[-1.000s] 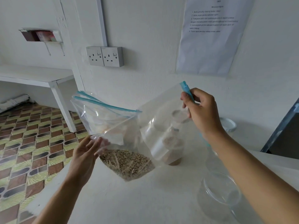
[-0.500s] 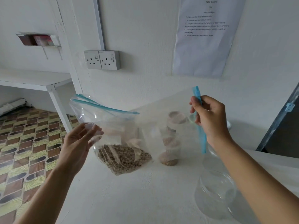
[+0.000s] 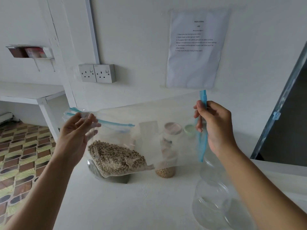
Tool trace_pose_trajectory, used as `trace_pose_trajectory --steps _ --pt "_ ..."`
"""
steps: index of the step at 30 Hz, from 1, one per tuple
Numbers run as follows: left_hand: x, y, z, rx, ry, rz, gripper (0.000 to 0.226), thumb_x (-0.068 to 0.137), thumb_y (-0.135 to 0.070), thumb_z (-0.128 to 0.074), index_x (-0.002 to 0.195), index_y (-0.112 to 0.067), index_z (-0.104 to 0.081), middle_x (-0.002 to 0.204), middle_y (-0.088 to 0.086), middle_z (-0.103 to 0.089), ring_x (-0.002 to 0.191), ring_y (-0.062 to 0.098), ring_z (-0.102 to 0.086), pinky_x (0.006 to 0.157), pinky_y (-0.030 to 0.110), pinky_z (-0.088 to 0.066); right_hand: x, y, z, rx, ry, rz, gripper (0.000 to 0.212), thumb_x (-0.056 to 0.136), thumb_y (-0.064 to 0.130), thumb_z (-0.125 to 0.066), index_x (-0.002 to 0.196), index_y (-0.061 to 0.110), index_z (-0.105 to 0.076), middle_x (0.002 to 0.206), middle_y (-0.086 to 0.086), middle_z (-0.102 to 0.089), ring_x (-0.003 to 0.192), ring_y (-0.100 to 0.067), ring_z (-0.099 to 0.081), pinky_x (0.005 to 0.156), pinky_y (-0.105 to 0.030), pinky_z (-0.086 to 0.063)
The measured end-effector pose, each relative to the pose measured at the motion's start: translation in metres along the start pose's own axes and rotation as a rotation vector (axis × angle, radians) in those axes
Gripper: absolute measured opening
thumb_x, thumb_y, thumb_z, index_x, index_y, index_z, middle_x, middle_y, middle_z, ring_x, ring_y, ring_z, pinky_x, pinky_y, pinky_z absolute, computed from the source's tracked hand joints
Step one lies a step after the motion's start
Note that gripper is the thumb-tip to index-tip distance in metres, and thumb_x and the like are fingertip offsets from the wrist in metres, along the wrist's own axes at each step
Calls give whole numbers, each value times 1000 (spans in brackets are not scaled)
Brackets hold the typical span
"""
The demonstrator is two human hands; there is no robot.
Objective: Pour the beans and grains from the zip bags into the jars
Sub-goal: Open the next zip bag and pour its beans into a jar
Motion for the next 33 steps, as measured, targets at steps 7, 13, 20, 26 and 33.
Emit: trace_pose_trajectory --steps 7,13,20,26,33 --pt "8 -5 -17 7 41 4 16 96 -22 -58 84 -23 -67 87 -4 -67 86 11 -67 90 39 -47 -12 11 16 17 -48 1 23 98 18 -65 85 -1 -67 66 -5 -60 49 -18 -43 44 -28 -35" --pt "6 3 -27 18 76 31 18 95 -22 -59 80 -25 -67 86 -5 -66 84 10 -67 85 35 -49 -31 15 35 -30 -72 11 24 98 20 -65 86 -1 -68 69 -9 -61 52 -22 -47 44 -29 -38" --pt "-2 9 -38 16 182 20 19 82 -43 -76 82 -26 -67 87 -5 -66 83 10 -67 74 24 -51 -52 11 59 11 -141 -32 21 97 17 -65 83 2 -68 69 -8 -60 51 -19 -46 42 -27 -38" --pt "-8 10 -46 40 212 25 34 69 -53 -84 82 -27 -68 87 -7 -67 83 11 -67 76 28 -48 -63 1 71 1 -152 -62 21 98 17 -65 83 3 -69 69 -6 -61 56 -20 -49 43 -27 -39" --pt "-11 6 -54 43 182 43 18 76 -41 -75 81 -25 -69 84 -5 -68 82 12 -67 79 35 -44 -69 -7 76 11 -166 -76 20 97 17 -65 83 4 -70 69 -8 -60 52 -19 -48 42 -28 -40"
Point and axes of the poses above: each hand's wrist, its own x-axis towards the middle knuckle, its own z-axis out of the back of the hand, y = z × x, the point moved 1 cm from there along x, towards the middle knuckle
